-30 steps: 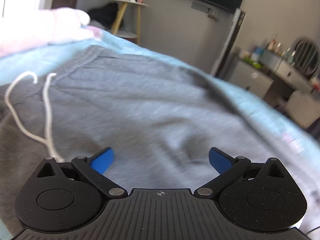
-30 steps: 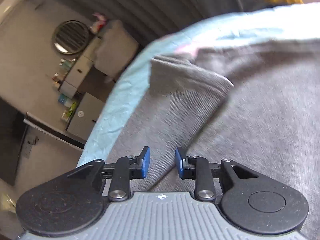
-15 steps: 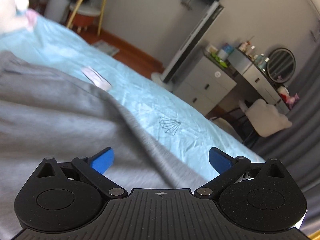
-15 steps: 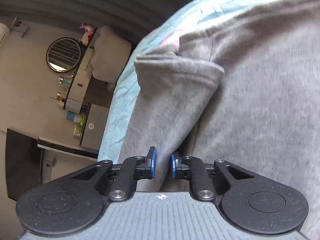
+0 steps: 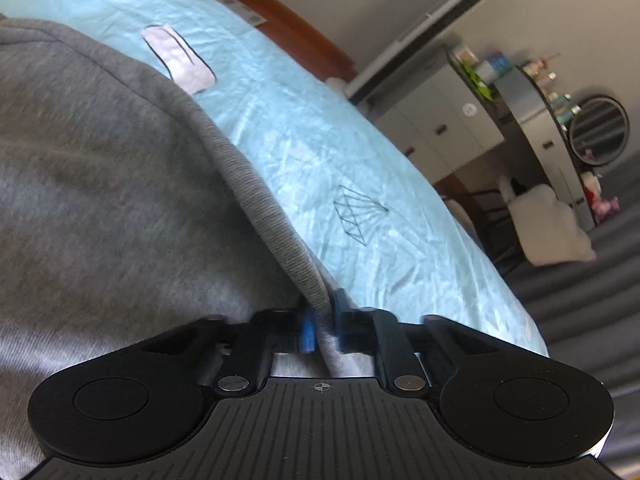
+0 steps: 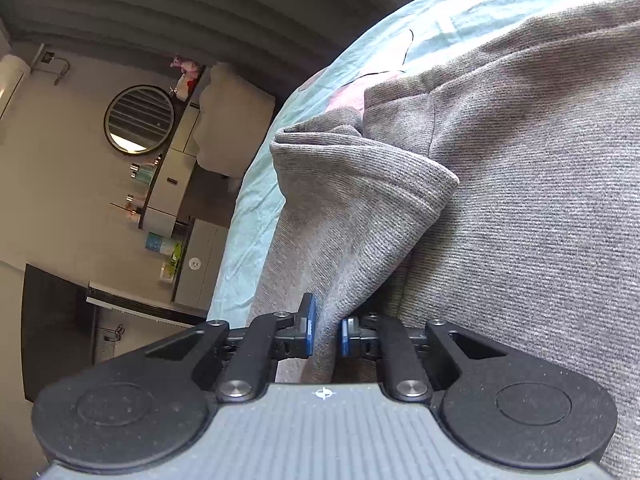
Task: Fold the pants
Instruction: 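Grasp the other leg hem with the left gripper while the right gripper holds its hem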
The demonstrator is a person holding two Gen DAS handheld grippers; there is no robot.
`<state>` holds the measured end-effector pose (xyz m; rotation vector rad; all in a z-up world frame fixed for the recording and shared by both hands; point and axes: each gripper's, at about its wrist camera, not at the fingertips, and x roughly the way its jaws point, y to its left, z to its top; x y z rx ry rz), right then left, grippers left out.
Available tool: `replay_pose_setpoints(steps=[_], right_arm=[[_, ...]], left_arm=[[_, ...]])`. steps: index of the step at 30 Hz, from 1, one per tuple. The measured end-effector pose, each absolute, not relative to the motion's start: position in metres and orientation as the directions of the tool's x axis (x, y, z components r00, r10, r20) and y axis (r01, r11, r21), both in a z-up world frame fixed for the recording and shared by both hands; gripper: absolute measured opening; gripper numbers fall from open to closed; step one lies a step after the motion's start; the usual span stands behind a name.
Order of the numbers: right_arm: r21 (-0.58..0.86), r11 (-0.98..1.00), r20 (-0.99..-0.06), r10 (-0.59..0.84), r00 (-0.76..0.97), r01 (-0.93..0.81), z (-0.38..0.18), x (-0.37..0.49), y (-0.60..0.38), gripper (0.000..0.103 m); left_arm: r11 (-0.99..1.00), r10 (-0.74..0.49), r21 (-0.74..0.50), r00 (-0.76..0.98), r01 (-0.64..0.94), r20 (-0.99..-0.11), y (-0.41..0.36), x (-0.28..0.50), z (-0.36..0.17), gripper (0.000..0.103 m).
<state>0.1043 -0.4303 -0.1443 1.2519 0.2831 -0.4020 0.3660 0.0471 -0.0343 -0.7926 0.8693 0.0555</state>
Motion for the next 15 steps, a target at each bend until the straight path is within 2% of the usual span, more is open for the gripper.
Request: replay_pose_setpoints(steps=[7,11,15], right_arm=[[0.856,0.321,-0.366,-0.178,0.914,0.405,-0.122,0.096,-0.431,0.005],[0.820,0.391,-0.330,-0.271,0.904,0.417,-0.102,0.080,-0.432,0.005],[0.777,0.491,-0.249,-0.334,0.909,0.393,-0.078,0.066,-0.428,0.005]], left_arm=[[0.720,-0.259,-0.629,0.728,-0.292,-0.634,0.047,0.324,-0.009,0.007],[0.739,-0.253,-0.628,0.764,-0.243,-0.594,0.042,0.280,0.014,0.007],[0.760,-0.243,-0.617,0.792,-0.204,-0.561,0.040,0.226,0.030,0.007]])
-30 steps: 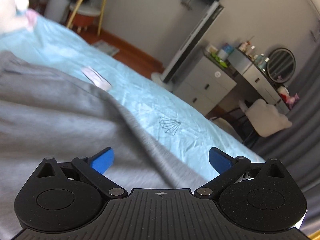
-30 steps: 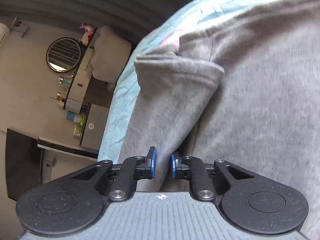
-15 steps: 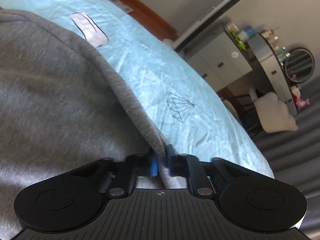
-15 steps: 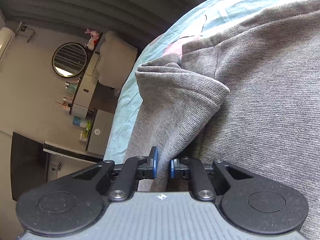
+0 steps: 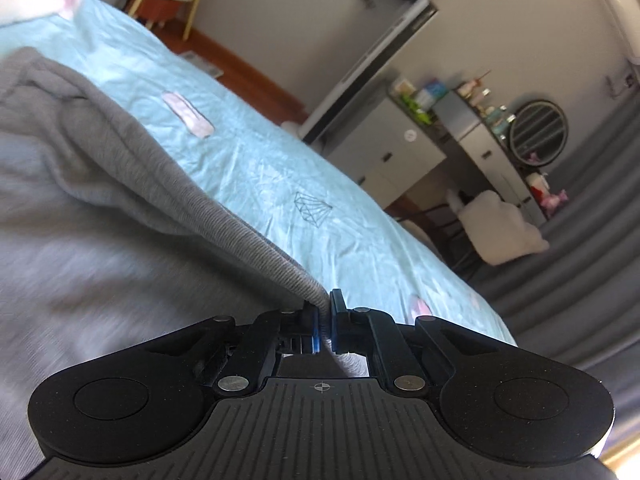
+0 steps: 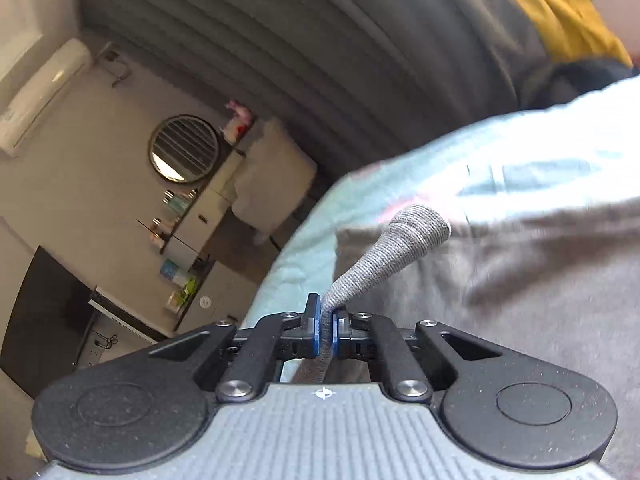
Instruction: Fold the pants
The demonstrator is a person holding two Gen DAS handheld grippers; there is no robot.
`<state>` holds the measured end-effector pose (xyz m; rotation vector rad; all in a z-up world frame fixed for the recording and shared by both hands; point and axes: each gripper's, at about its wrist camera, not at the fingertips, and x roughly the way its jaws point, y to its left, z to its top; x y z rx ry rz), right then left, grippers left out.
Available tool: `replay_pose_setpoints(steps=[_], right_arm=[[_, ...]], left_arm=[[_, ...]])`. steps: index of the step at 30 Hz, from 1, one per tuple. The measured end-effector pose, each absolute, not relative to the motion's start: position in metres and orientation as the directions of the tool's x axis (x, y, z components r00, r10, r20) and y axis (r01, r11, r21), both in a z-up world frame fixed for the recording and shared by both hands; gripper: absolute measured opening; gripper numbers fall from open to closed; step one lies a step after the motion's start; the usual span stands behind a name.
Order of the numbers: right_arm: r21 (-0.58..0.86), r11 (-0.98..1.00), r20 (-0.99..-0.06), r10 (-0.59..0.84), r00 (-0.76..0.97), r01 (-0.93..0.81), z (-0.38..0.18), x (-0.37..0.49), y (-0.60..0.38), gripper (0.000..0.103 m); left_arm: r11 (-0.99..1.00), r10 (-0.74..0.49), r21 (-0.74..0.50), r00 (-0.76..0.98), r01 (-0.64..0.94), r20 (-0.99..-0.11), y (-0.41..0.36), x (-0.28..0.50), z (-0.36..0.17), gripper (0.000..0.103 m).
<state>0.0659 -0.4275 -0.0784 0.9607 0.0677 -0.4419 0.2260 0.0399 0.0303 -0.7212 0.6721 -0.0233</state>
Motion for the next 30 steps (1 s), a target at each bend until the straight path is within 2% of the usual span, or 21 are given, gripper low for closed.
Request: replay_pose_setpoints(steps=[5,10,16,20,27,30], right_arm=[[0.724,0.540,-0.246,-0.380,0.892,0.430,-0.064,0.057,-0.424,0.005],[0.736,0.546,-0.244,-0.339,0.909,0.401,-0.058,0.044,-0.423,0.005],[0.727,0.545,-0.259,-0.345,0.902,0.417,-0.049,0.008,-0.419,0.005],[0.665,0.576,-0.326,-0.350,0.878,0.476,-0.050,-0.023,-0.423,0.005],[0.568,0.626,-0.462,-0.295,0.836,0.534,-0.065,-0.045,-0.440,0.005],[0.573,0.593,-0.515,-0.276,0.811,0.566,-0.078,-0.052,-0.444,0.005]], left_arm=[[0.774,-0.204,-0.592,0.798,-0.224,-0.568,0.035,0.159,0.019,0.007],[0.760,-0.197,-0.590,0.768,-0.273,-0.609,0.033,0.125,-0.004,0.007],[0.766,-0.194,-0.594,0.794,-0.244,-0.577,0.038,0.100,0.003,0.007],[0.774,-0.200,-0.591,0.796,-0.229,-0.571,0.040,0.082,0.004,0.007],[0.751,-0.206,-0.597,0.758,-0.282,-0.619,0.033,0.054,-0.016,0.007],[0.749,-0.214,-0.597,0.747,-0.288,-0.629,0.032,0.047,-0.017,0.007]])
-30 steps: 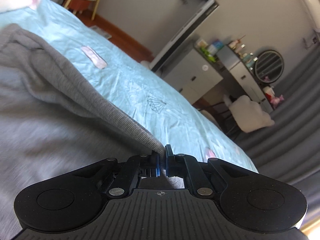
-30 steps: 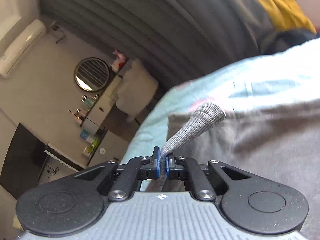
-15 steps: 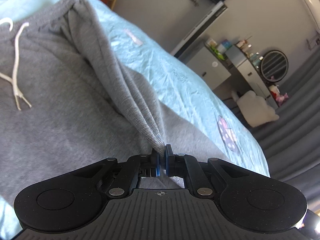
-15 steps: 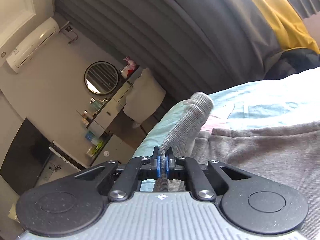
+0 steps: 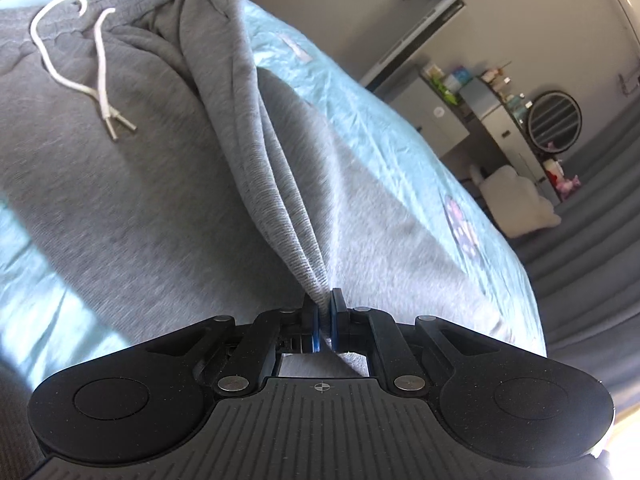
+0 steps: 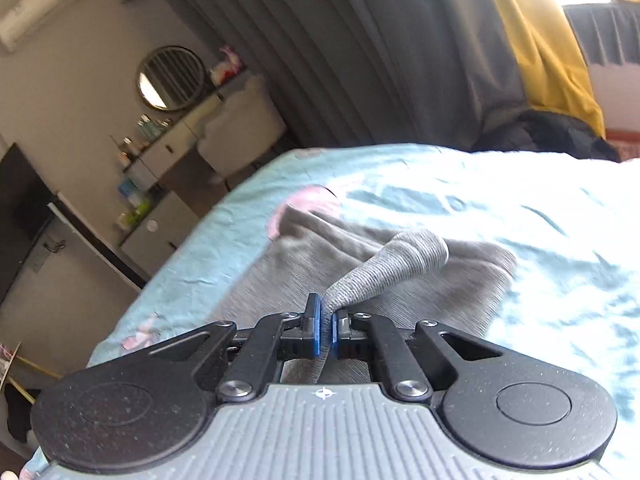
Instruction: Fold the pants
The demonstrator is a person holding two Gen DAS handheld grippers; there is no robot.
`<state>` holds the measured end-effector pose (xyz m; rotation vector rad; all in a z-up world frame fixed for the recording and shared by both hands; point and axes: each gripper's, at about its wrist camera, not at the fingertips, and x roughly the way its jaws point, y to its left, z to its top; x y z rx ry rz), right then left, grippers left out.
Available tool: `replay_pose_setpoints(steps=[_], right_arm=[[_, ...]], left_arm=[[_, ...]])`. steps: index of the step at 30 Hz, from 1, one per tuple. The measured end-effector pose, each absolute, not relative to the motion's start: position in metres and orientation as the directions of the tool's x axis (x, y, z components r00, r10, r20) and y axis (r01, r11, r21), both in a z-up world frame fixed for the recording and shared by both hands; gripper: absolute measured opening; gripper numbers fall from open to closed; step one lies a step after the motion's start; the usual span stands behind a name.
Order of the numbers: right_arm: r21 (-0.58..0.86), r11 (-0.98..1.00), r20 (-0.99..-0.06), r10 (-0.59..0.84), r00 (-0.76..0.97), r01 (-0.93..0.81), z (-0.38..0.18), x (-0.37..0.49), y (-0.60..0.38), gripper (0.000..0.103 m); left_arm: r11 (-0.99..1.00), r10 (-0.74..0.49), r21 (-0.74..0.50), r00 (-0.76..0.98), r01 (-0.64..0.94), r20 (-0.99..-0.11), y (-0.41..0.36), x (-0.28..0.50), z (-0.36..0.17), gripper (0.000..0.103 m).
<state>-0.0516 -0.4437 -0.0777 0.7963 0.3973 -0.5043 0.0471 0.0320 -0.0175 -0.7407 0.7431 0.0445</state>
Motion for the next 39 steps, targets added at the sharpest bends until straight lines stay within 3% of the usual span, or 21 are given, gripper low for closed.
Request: replay_pose_setpoints(steps=[3,5,7,8,11,13,17,24,26,27,28,29,31,34,39], right_arm=[[0.558,0.573,-0.581,-0.246,0.776,0.600,-0.091,-0.051,-0.447,0.007],[0.582,0.544,-0.585,-0.235,0.776,0.604,-0.100,-0.057,-0.448,0.014],[0.616,0.512,-0.583,-0.216,0.784,0.599,-0.106,-0.061,-0.450,0.030],[0.633,0.498,-0.577,-0.206,0.790,0.593,-0.110,-0.063,-0.451,0.033],[0.653,0.480,-0.580,-0.180,0.795,0.586,-0.116,-0.062,-0.454,0.035],[0.652,0.482,-0.584,-0.173,0.793,0.585,-0.117,-0.061,-0.454,0.037],[0.628,0.503,-0.599,-0.173,0.781,0.593,-0.115,-0.053,-0.451,0.041],[0.601,0.532,-0.606,-0.183,0.774,0.596,-0.113,-0.047,-0.446,0.047],[0.585,0.541,-0.613,-0.193,0.766,0.604,-0.112,-0.045,-0.444,0.047],[0.573,0.548,-0.618,-0.198,0.761,0.609,-0.111,-0.042,-0.443,0.047],[0.561,0.557,-0.623,-0.203,0.755,0.613,-0.110,-0.040,-0.442,0.047],[0.551,0.564,-0.627,-0.207,0.751,0.615,-0.110,-0.039,-0.441,0.047],[0.541,0.571,-0.630,-0.211,0.747,0.618,-0.109,-0.038,-0.440,0.047],[0.550,0.566,-0.625,-0.209,0.752,0.614,-0.109,-0.041,-0.441,0.046],[0.589,0.536,-0.616,-0.186,0.766,0.604,-0.109,-0.050,-0.448,0.023]], left_arm=[[0.771,-0.207,-0.576,0.749,-0.271,-0.629,0.028,0.045,-0.013,0.007],[0.793,-0.196,-0.545,0.734,-0.271,-0.650,0.025,0.046,-0.014,0.008],[0.796,-0.195,-0.534,0.714,-0.286,-0.672,0.025,0.048,-0.016,0.011],[0.789,-0.190,-0.534,0.705,-0.305,-0.683,0.028,0.049,-0.016,0.015],[0.781,-0.142,-0.527,0.727,-0.335,-0.672,0.048,0.049,-0.006,0.030],[0.795,-0.077,-0.494,0.748,-0.353,-0.659,0.065,0.058,0.007,0.054],[0.839,0.057,-0.378,0.754,-0.391,-0.654,0.100,0.103,0.031,0.069],[0.821,0.163,-0.270,0.659,-0.504,-0.734,0.153,0.183,0.027,0.067],[0.816,0.182,-0.202,0.573,-0.541,-0.799,0.162,0.198,0.017,0.063],[0.813,0.187,-0.183,0.546,-0.553,-0.816,0.165,0.201,0.013,0.055],[0.811,0.167,-0.203,0.551,-0.548,-0.818,0.169,0.200,0.009,0.034],[0.806,0.133,-0.247,0.570,-0.538,-0.811,0.174,0.196,0.007,0.023],[0.778,0.115,-0.308,0.606,-0.548,-0.787,0.184,0.179,0.007,0.014],[0.755,0.093,-0.393,0.679,-0.525,-0.728,0.198,0.145,0.015,0.011],[0.666,0.062,-0.569,0.797,-0.482,-0.601,0.222,0.058,0.022,0.010]])
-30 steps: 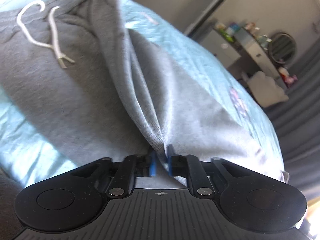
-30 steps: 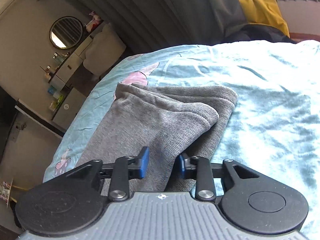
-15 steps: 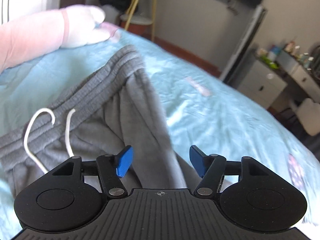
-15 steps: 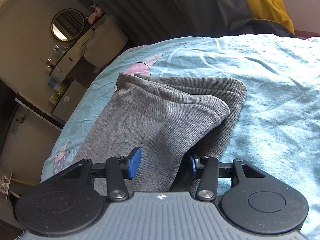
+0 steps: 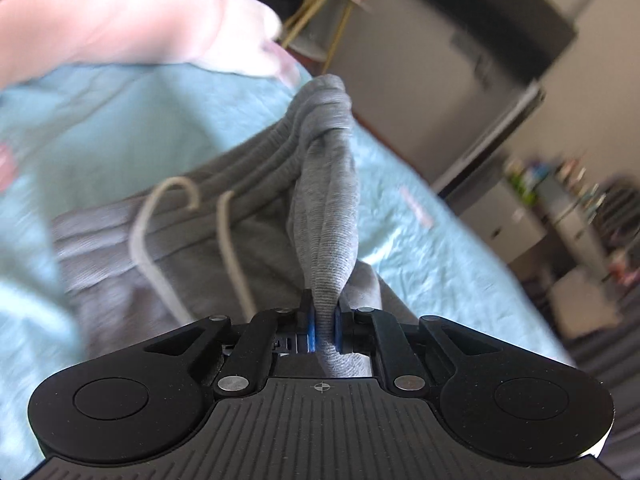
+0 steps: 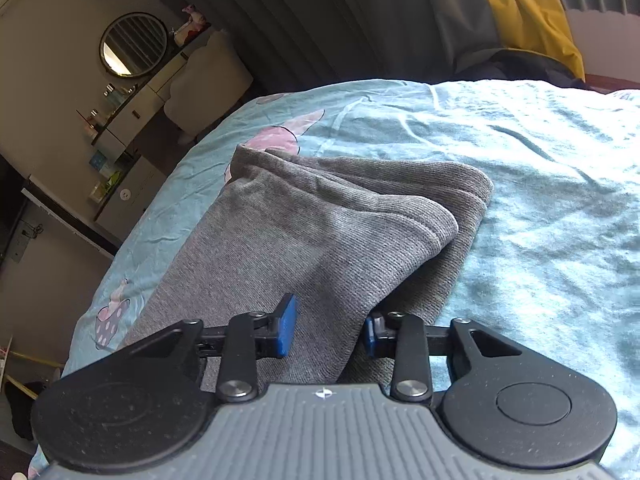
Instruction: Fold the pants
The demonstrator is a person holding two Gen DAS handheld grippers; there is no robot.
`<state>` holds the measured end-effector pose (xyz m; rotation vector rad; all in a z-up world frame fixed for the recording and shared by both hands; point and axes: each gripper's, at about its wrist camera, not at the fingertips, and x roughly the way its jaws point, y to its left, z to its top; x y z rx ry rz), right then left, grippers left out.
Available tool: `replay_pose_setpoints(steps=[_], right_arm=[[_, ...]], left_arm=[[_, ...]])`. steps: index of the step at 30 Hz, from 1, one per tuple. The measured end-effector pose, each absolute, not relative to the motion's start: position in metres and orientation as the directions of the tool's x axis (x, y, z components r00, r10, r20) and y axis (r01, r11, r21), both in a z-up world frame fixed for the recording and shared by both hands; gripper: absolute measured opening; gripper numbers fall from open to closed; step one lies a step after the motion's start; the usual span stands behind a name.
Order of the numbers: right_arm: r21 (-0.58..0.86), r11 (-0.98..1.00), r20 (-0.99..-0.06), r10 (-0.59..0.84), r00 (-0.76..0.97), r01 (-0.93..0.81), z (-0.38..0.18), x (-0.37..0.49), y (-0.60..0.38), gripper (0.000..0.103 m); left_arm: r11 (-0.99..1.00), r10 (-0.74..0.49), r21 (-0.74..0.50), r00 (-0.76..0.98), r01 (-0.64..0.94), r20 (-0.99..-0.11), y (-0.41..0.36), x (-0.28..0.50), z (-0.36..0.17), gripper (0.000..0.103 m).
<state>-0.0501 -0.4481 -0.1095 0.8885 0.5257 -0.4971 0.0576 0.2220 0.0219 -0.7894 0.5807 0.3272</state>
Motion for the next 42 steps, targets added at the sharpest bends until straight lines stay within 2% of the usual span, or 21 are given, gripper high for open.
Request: replay_pose_setpoints(steps=[2,7,9,13,14,17,18,19,20,21,23,27,30,33,37,42], right_arm=[[0.605,0.527,-0.609,-0.177,0.773,0.598,-0.110,-0.054,-0.450,0.015],[0.613,0.510,-0.611,-0.178,0.771,0.603,-0.107,-0.056,-0.450,0.013],[0.637,0.490,-0.610,-0.152,0.778,0.595,-0.106,-0.056,-0.450,0.013],[0.650,0.489,-0.624,-0.094,0.776,0.582,-0.106,-0.051,-0.448,0.021],[0.641,0.500,-0.635,-0.081,0.769,0.582,-0.106,-0.048,-0.447,0.021],[0.631,0.511,-0.647,-0.067,0.759,0.583,-0.109,-0.043,-0.443,0.021],[0.637,0.506,-0.645,-0.065,0.762,0.582,-0.109,-0.042,-0.444,0.021],[0.647,0.496,-0.639,-0.062,0.767,0.579,-0.109,-0.042,-0.445,0.021],[0.658,0.483,-0.634,-0.058,0.771,0.577,-0.110,-0.042,-0.447,0.021],[0.667,0.472,-0.631,-0.055,0.774,0.577,-0.111,-0.042,-0.449,0.021],[0.667,0.465,-0.632,-0.061,0.772,0.582,-0.113,-0.041,-0.452,0.012],[0.653,0.476,-0.642,-0.066,0.764,0.590,-0.115,-0.039,-0.455,0.012],[0.651,0.482,-0.642,-0.062,0.764,0.586,-0.115,-0.036,-0.457,0.015],[0.629,0.500,-0.655,-0.071,0.752,0.595,-0.111,-0.030,-0.460,0.015],[0.523,0.606,-0.688,-0.115,0.717,0.599,-0.090,-0.017,-0.462,0.006],[0.469,0.709,-0.619,-0.161,0.769,0.526,-0.049,-0.020,-0.461,0.005]], left_arm=[[0.625,0.054,-0.624,0.823,-0.470,-0.566,0.228,0.028,0.013,0.011],[0.558,0.040,-0.610,0.753,-0.562,-0.657,0.240,0.009,-0.027,0.015],[0.537,0.057,-0.618,0.756,-0.574,-0.652,0.241,0.007,-0.032,0.023],[0.533,0.056,-0.653,0.792,-0.538,-0.607,0.243,0.012,-0.030,0.053],[0.532,0.047,-0.658,0.795,-0.533,-0.605,0.245,0.016,-0.030,0.053],[0.513,0.010,-0.676,0.791,-0.529,-0.612,0.248,0.024,-0.035,0.045],[0.512,0.011,-0.674,0.789,-0.532,-0.615,0.250,0.025,-0.036,0.028],[0.517,0.015,-0.669,0.787,-0.534,-0.616,0.250,0.025,-0.037,0.015],[0.522,0.016,-0.668,0.789,-0.531,-0.614,0.251,0.024,-0.038,0.014],[0.519,0.016,-0.671,0.791,-0.530,-0.612,0.251,0.024,-0.038,0.014],[0.509,0.008,-0.685,0.798,-0.522,-0.602,0.252,0.021,-0.039,0.012],[0.519,0.008,-0.685,0.804,-0.511,-0.594,0.253,0.019,-0.041,0.012],[0.497,-0.007,-0.691,0.794,-0.525,-0.608,0.255,0.022,-0.046,0.018],[0.455,-0.014,-0.710,0.793,-0.538,-0.609,0.258,0.023,-0.049,0.014],[0.442,-0.009,-0.714,0.794,-0.542,-0.608,0.260,0.021,-0.042,0.011],[0.431,-0.003,-0.758,0.840,-0.489,-0.543,0.260,0.007,-0.021,0.011]])
